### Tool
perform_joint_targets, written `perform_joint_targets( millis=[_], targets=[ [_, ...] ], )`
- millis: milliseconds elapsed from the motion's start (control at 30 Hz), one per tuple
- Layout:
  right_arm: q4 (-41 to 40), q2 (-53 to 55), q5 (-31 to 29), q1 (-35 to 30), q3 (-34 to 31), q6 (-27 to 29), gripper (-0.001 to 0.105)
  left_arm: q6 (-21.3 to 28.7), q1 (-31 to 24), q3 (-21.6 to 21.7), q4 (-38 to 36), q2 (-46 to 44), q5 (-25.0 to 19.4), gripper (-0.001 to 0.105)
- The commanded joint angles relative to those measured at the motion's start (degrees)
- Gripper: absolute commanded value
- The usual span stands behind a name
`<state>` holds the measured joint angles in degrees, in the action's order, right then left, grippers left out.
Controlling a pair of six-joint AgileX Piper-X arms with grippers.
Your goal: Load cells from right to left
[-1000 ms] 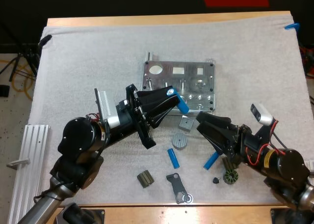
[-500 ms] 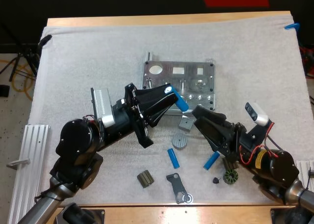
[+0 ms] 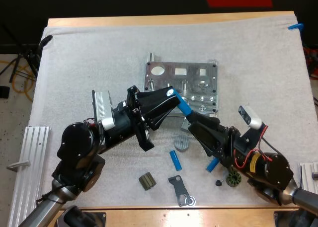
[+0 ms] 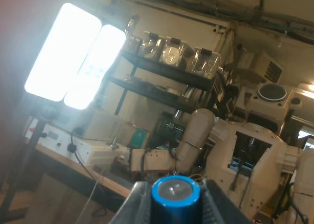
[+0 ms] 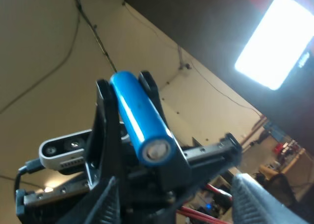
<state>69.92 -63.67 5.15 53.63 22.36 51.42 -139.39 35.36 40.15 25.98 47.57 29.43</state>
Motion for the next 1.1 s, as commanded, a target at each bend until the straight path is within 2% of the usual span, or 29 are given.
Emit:
perform_joint_targets(
  millis=[0, 267, 500, 733, 967, 1067],
  targets=[
    [1.03, -0.45, -0.05, 0.07, 1.08, 0.22, 0.051, -0.96, 0.29, -0.06, 1.27, -0.24, 1.18, 0.015],
    [2.37, -1.7, -0.03, 0.07, 1.56, 0.22, 0.051, -4.09, 0.29, -2.48, 1.27, -0.24, 2.11, 0.015],
    [1.87, -1.68, 0.07, 0.07, 1.55, 0.22, 0.051, -5.59, 0.29, -4.31, 4.83, -0.24, 2.09, 0.015],
    [1.87, -1.68, 1.51, 0.07, 1.55, 0.22, 0.04, -5.57, 0.29, -4.31, 4.83, -0.24, 2.09, 0.015],
    [1.33, -1.68, 2.93, 0.07, 1.55, -0.1, 0.04, -5.57, 0.29, -4.31, 4.83, -0.24, 2.09, 0.015],
    [1.33, -1.68, 2.93, 0.07, 1.55, -0.1, 0.032, -5.57, 0.29, -4.31, 4.83, -0.24, 2.2, 0.015]
  ],
)
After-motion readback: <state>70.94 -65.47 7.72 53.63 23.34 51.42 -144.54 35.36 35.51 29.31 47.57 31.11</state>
